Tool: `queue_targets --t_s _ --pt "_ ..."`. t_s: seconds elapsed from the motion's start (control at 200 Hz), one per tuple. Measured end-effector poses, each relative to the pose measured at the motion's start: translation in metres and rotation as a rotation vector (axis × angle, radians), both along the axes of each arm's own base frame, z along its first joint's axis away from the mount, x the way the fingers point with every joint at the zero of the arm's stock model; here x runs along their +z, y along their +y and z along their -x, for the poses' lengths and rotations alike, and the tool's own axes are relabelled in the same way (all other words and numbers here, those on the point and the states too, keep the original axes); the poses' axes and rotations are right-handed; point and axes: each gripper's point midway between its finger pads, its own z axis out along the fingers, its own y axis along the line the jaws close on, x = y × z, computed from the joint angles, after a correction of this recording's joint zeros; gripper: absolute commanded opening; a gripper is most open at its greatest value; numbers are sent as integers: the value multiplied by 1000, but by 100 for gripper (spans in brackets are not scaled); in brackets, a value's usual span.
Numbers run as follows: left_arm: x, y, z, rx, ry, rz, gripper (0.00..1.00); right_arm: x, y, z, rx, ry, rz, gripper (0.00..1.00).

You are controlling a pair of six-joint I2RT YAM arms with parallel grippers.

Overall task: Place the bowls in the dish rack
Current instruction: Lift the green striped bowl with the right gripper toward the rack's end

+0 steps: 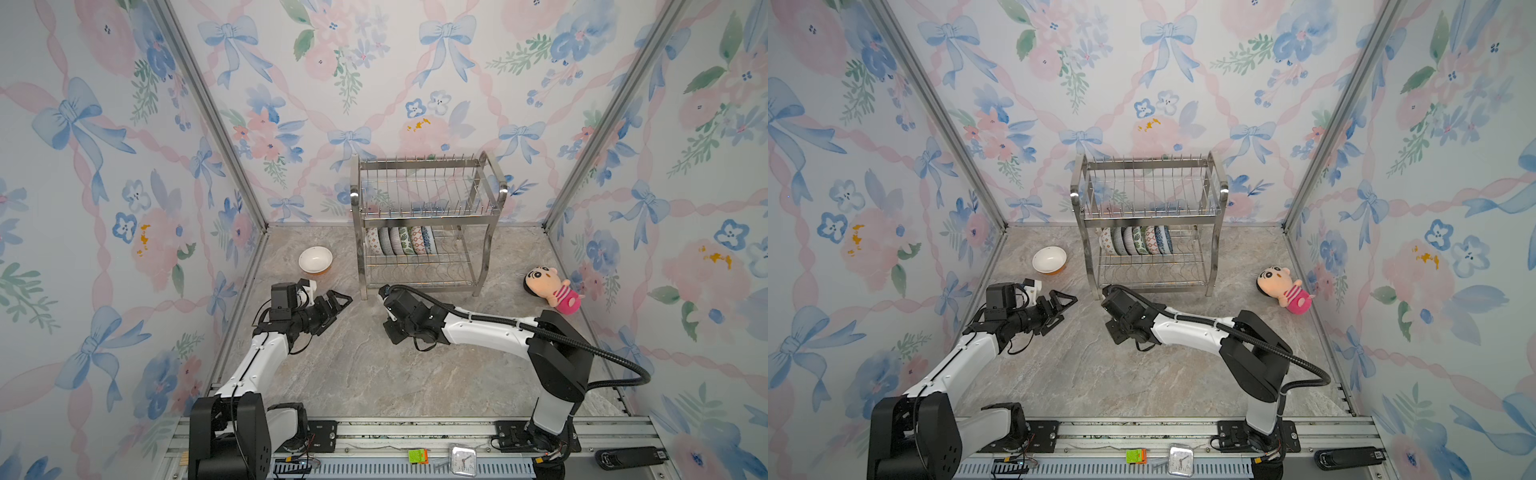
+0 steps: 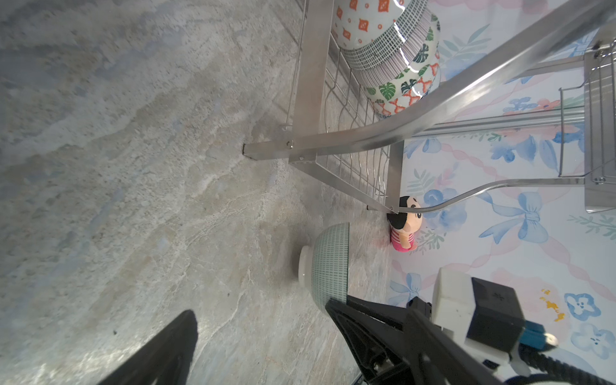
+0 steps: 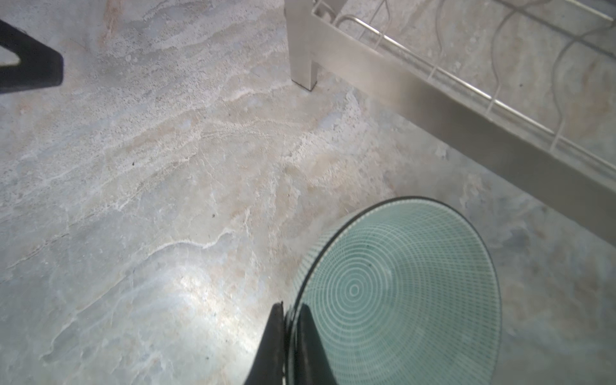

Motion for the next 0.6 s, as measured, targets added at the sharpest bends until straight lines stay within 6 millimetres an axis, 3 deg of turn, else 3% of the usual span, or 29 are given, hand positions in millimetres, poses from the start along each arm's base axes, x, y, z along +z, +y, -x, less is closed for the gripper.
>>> queue_targets --t_s 0.11,0.295,0.46,0.6 --pt "9 -4 -2 -13 -27 -10 98 14 -31 -1 -55 5 -36 0" --pt "15 -16 -1 -45 -49 -25 98 62 -82 -15 -172 -49 -153 0" --pt "28 -43 7 -121 -93 -57 98 107 -133 -28 -294 -117 -236 0" --pt "48 -71 13 -190 -162 -78 98 131 -194 -35 -450 -155 -246 0"
